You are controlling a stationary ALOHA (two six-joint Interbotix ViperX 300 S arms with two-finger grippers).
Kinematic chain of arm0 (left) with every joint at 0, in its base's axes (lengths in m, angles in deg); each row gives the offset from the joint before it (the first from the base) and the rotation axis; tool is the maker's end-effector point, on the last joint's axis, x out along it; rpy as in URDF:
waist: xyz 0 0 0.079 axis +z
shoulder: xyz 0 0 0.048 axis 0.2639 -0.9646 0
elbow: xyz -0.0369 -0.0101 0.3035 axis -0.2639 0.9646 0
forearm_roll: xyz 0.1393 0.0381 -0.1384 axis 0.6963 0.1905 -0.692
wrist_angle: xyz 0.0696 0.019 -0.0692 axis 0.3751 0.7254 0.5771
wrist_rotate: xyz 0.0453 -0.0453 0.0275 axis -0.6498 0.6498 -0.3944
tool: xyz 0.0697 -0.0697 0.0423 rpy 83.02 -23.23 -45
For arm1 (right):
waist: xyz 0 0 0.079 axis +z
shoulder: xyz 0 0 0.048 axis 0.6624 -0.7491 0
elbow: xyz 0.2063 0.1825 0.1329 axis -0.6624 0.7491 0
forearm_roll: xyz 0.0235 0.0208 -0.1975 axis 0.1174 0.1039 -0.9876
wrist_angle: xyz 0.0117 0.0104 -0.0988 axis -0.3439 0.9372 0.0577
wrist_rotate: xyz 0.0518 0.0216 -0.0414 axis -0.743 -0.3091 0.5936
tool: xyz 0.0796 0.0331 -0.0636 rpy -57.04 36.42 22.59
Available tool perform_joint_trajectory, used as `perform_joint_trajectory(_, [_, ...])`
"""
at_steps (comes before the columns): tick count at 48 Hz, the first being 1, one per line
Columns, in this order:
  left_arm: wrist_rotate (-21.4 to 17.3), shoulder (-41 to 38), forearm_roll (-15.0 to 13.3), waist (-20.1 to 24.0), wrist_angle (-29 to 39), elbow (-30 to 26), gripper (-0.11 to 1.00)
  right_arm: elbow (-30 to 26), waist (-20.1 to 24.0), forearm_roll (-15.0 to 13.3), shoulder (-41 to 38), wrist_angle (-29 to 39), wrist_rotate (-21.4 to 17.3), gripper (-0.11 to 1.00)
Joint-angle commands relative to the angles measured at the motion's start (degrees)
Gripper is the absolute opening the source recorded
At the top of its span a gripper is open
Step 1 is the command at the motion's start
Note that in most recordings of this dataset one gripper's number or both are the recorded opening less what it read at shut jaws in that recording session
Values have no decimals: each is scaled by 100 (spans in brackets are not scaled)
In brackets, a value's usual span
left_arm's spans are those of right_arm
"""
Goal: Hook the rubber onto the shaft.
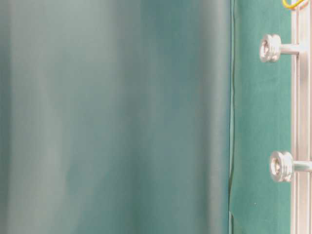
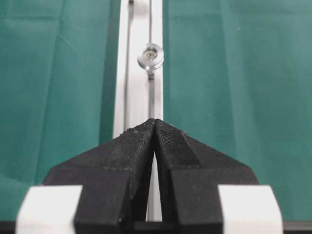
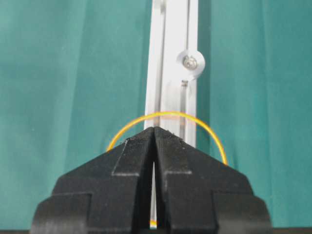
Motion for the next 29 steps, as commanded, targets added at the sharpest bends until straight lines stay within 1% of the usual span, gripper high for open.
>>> perform_joint_trajectory(1, [-9, -44, 18, -18, -18, -167, 0, -202, 9, 9, -53, 18, -9, 3])
perform_joint_trajectory(6, [-9, -44, 18, -18, -26, -167, 0, -246, 9, 26, -88, 97, -26, 3])
perform_joint_trajectory(9, [-9, -44, 18, -18, -26, -167, 0, -316, 9, 44, -141, 308, -44, 3])
perform_joint_trajectory(15, [-9, -44, 18, -18, -26, -176, 0, -501, 9, 44, -343, 1063, -229, 3])
perform_joint_trajectory(22, [-9, -44, 18, -18, -26, -185, 0, -703, 9, 44, -668, 2206, -492, 3])
perform_joint_trajectory(29, [-9, -44, 18, -18, -9, -211, 0, -923, 9, 35, -888, 2918, -545, 3])
